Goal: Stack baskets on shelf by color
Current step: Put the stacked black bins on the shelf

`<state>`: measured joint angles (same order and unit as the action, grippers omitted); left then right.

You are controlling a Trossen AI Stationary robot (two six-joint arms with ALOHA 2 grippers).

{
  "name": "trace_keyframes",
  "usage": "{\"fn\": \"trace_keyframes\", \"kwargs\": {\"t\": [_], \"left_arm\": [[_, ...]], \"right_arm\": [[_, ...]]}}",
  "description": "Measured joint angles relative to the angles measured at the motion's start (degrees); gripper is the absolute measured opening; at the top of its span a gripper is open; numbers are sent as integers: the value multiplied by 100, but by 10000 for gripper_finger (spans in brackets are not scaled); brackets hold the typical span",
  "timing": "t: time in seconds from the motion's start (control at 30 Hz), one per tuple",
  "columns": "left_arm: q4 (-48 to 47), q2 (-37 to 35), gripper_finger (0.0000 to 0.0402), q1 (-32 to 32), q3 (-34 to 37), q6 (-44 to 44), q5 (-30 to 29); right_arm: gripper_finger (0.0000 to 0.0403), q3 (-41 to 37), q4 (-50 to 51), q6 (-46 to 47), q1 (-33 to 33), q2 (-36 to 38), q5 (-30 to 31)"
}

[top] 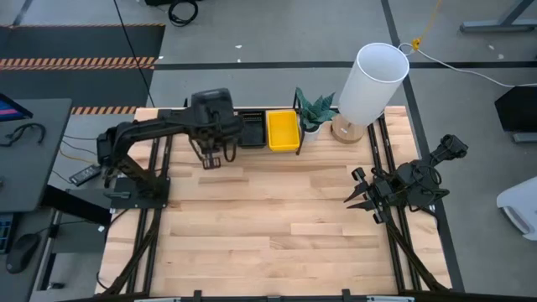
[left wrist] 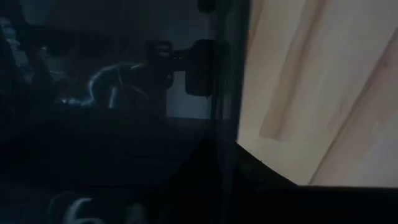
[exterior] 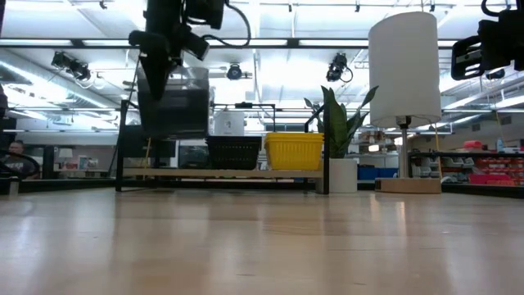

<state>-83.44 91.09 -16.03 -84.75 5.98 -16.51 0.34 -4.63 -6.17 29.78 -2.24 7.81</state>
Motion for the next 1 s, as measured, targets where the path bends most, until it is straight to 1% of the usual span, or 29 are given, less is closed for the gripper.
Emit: {"fn": "trace_keyframes", "kwargs": {"t": [0.13, 0.27, 0.5, 0.6, 0.67, 0.8, 0.87, 0.93, 1.0], "left_arm": [[63, 80, 17, -288, 0, 244, 167], [79, 238, 17, -447, 0, 469, 365], [81, 582, 17, -481, 0, 712, 452], [105, 654, 21, -481, 0, 613, 498], [140, 654, 47, -479, 0, 533, 425], [131, 652, 134, -477, -1, 470, 249], [82, 652, 170, -490, -2, 376, 168], [33, 652, 195, -499, -2, 334, 128], [-18, 642, 210, -503, -2, 200, 91]], "right_arm": [[90, 1, 0, 2, 1, 0, 0], [90, 0, 1, 0, 0, 0, 2], [90, 0, -2, 0, 0, 0, 0], [90, 0, -1, 1, 1, 0, 0], [90, 0, -1, 2, 2, -1, 0], [90, 0, -1, 2, 0, 0, 0], [90, 0, -1, 1, 1, 0, 1], [90, 0, -1, 1, 1, 0, 0], [90, 0, -1, 2, 0, 0, 0]]}}
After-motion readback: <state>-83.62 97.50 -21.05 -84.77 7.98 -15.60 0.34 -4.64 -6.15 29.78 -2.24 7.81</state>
